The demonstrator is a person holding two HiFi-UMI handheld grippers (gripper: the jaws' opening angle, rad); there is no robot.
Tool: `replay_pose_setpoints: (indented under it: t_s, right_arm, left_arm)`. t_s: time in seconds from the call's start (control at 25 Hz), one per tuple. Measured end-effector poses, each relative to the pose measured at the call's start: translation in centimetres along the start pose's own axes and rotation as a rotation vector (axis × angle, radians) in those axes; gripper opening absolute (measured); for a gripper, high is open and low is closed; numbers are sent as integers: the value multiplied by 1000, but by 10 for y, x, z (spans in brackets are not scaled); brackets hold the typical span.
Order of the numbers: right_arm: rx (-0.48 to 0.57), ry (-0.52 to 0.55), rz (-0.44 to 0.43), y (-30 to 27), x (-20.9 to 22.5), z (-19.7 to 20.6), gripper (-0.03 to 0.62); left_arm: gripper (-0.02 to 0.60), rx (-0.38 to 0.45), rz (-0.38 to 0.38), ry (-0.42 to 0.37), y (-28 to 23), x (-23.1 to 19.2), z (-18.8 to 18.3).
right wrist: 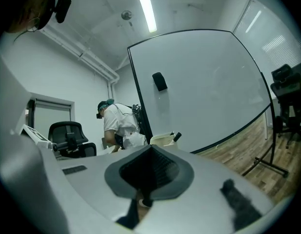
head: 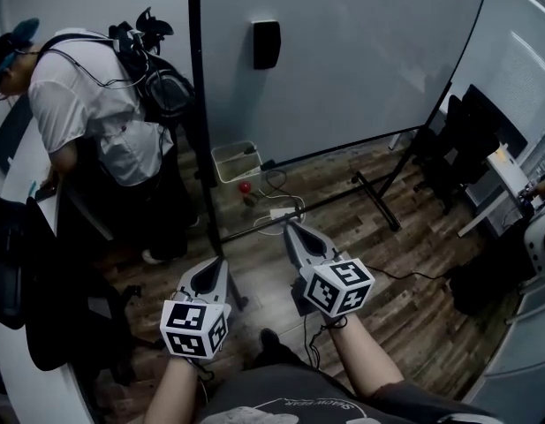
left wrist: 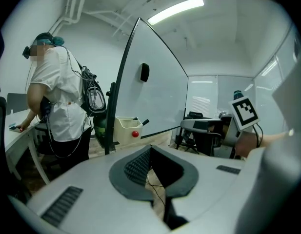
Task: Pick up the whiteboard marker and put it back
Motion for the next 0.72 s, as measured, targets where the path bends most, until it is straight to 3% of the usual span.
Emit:
replay_pose_setpoints:
  t_s: [0.72]
  right_arm:
    - [-51,36,-1,75,-66,29,21]
  left_arm:
    - [14,-9,42,-2,77,30,43]
Point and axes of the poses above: the fingertips, and each gripper's own axes: y backward along the fingers, x to its right, z out of its underside, the point moved 1 cm from there along y, backward along the fingers, and after that the axes turned 10 degrees about y, right-handed, at the moved point
